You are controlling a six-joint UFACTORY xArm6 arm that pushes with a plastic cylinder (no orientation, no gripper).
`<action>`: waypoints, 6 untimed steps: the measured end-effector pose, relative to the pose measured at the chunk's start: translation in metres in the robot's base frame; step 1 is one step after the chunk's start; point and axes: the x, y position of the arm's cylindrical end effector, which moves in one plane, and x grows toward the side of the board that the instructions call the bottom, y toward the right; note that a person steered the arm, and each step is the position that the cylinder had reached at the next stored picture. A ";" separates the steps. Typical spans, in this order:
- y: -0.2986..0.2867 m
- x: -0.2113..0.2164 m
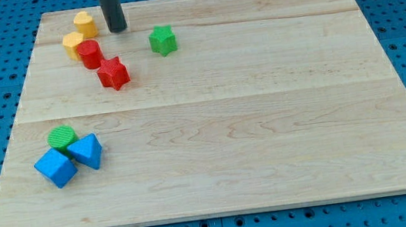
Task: Push the yellow heart into the yellow hexagon
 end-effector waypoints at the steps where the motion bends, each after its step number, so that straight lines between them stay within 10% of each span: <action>1: -0.006 -0.024; 4: -0.089 0.028; 6: -0.042 0.100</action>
